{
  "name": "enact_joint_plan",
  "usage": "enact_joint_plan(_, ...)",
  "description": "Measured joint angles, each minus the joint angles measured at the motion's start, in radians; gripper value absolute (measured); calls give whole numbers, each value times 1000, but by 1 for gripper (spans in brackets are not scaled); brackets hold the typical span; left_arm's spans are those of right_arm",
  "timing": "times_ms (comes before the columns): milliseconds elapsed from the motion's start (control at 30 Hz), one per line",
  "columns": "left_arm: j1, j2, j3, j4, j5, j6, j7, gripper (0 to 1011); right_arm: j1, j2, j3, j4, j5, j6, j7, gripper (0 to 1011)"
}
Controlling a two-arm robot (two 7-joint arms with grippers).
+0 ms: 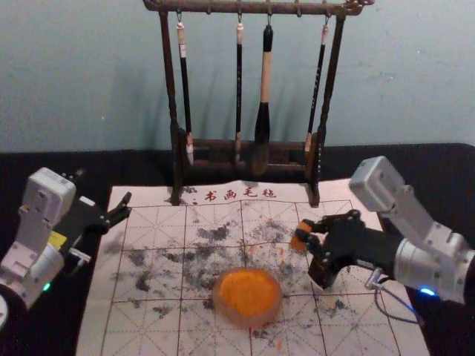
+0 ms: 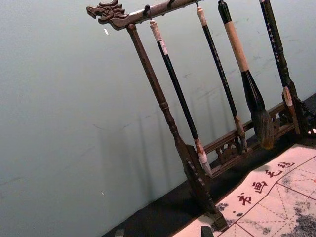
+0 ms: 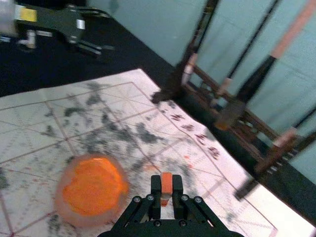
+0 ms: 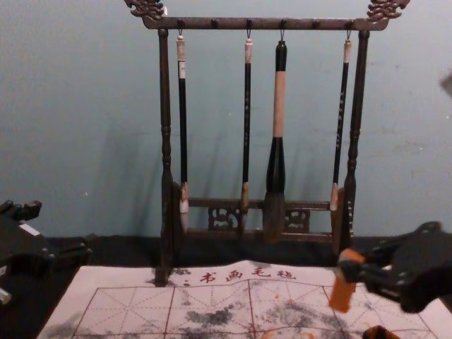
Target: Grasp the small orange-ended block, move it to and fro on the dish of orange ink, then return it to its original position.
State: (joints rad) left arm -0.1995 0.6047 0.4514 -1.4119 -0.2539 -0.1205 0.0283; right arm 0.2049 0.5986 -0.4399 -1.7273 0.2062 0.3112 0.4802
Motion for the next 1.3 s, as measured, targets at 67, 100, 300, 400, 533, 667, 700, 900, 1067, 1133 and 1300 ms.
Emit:
enact_joint_plan(67,0,0,0,0,0,0,0,1001,-8,6,18,0,5,1,-8,105)
enact_joint_plan(100,0,0,0,0,0,0,0,1001,-12,9,25,0,7,1,-10,105)
enact_joint_plan(300,0,0,0,0,0,0,0,1001,-35,30,57,1,14,0,-15,105)
enact_joint_plan(400,0,0,0,0,0,0,0,1001,-47,37,65,-2,18,-1,-13,105)
enact_joint_plan(533,0,0,0,0,0,0,0,1001,-60,41,73,-8,23,-3,-11,105)
enact_joint_plan(667,0,0,0,0,0,0,0,1001,-70,45,77,-12,26,-3,-8,105)
enact_joint_plan(700,0,0,0,0,0,0,0,1001,-73,46,77,-12,27,-3,-8,105)
enact_joint_plan(900,0,0,0,0,0,0,0,1001,-82,47,75,-13,28,1,-6,105)
enact_joint_plan(1067,0,0,0,0,0,0,0,1001,-85,49,70,-12,27,5,-4,105)
enact_joint_plan(1133,0,0,0,0,0,0,0,1001,-85,49,68,-10,27,6,-3,105)
enact_joint_plan(1300,0,0,0,0,0,0,0,1001,-88,47,63,-1,23,12,-2,105)
